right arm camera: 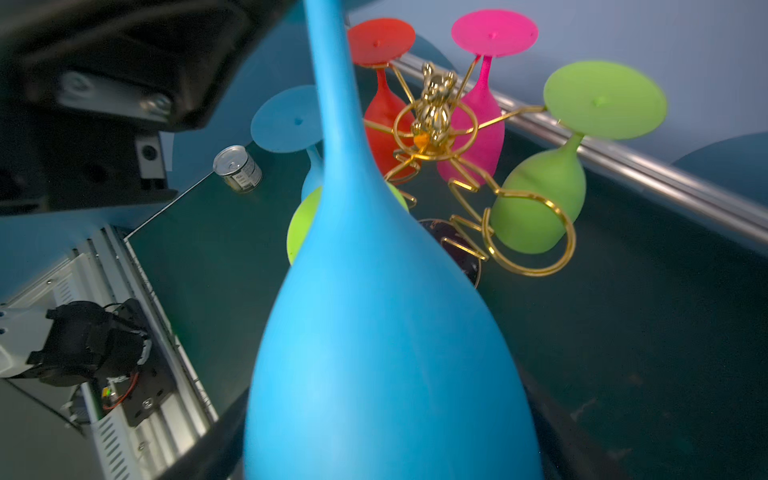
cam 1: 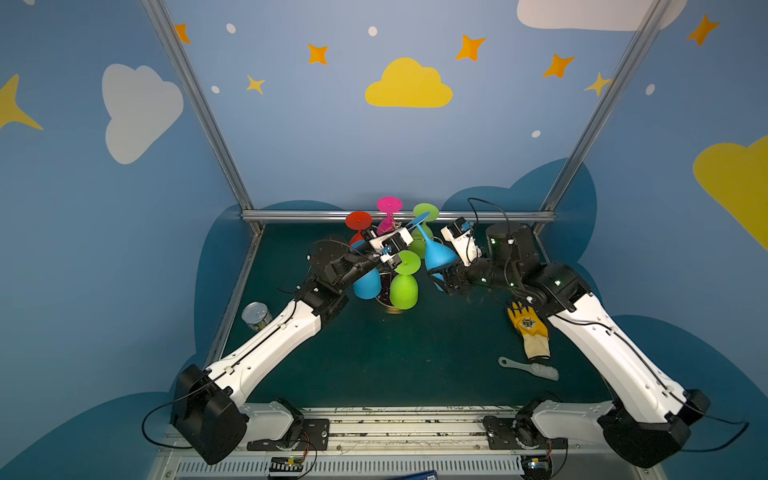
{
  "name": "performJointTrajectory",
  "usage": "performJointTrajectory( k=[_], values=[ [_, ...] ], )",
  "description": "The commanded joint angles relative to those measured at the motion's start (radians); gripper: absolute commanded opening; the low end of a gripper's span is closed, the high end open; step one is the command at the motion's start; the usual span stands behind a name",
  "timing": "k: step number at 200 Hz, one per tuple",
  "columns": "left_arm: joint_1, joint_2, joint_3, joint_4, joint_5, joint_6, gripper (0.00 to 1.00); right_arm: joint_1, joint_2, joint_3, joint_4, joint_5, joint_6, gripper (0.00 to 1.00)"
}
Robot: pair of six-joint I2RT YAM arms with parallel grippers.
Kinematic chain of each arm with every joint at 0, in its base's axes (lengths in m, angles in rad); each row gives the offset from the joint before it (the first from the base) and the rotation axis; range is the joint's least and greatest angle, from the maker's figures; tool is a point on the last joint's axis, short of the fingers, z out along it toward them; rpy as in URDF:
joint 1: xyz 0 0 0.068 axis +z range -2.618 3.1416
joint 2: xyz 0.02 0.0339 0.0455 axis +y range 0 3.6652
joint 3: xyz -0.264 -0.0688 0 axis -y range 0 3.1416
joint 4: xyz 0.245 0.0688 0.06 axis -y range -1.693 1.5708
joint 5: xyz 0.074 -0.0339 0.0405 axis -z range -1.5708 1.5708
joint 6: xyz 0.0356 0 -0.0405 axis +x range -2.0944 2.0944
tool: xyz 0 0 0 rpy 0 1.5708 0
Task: Take the wine glass off the wine glass rack
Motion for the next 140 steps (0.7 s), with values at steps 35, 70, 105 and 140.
performJointTrajectory(
  k=[35,70,105,140],
  values=[
    [0.01,-0.06,0.023,-0.064,-0.208,-0.347,0.03,-0.038,-0.153,-0.138,0.257,-0.066,0.055,0.89],
    [0.034,-0.073,0.004,-0.1,-0.215,-0.482,0.03,-0.066,-0.27,-0.244,0.41,-0.114,0.082,0.89],
    [0.066,-0.081,-0.015,-0.084,-0.165,-0.572,0.03,-0.079,-0.378,-0.325,0.489,-0.066,0.099,0.89],
    [0.085,-0.083,-0.02,-0.082,-0.127,-0.614,0.03,-0.111,-0.422,-0.367,0.497,-0.032,0.126,0.84]
  ],
)
